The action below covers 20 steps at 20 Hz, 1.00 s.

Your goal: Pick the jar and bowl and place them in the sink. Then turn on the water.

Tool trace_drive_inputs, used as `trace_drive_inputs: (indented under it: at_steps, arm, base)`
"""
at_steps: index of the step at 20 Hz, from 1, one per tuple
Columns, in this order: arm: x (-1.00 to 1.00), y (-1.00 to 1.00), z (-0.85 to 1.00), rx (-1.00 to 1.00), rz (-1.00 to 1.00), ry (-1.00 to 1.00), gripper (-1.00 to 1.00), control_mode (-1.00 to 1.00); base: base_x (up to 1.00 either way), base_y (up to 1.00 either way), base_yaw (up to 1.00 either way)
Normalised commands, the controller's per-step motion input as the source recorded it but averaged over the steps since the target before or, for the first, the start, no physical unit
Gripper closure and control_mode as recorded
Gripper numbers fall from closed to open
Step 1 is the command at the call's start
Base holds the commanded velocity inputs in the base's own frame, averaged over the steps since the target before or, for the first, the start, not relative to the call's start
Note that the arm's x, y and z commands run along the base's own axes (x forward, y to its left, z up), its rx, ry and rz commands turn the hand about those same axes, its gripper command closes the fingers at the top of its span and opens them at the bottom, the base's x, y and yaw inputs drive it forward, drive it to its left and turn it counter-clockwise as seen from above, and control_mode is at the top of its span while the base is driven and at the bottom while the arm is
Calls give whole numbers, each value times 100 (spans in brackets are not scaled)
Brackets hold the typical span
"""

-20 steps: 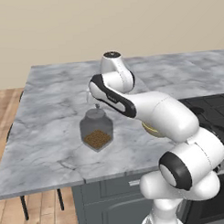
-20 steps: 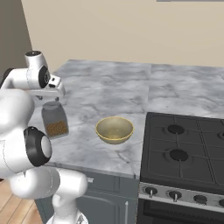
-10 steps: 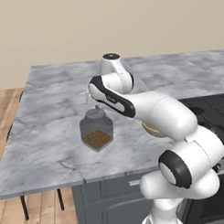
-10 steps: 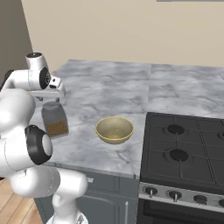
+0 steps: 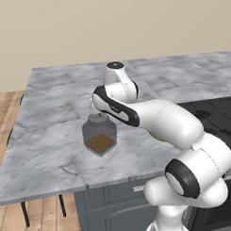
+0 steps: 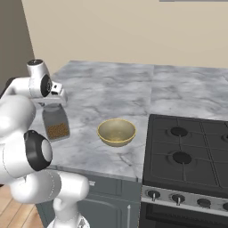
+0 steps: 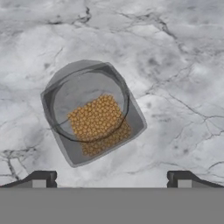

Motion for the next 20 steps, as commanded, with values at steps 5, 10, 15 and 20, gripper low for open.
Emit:
trace_drive_inputs:
  at_steps: [5,10,15,20]
  arm:
    - [4,-2,-10,0,0,0,-100,-100]
    - [2,-1,-7,0,1,0,-100,-100]
    - [9,0,-4,0,0,1,-100,-100]
    - [25,0,-2,0,0,4,-100,-100]
  base:
    - [0,0,0]
    - [0,0,0]
    - [0,0,0]
    - [0,0,0]
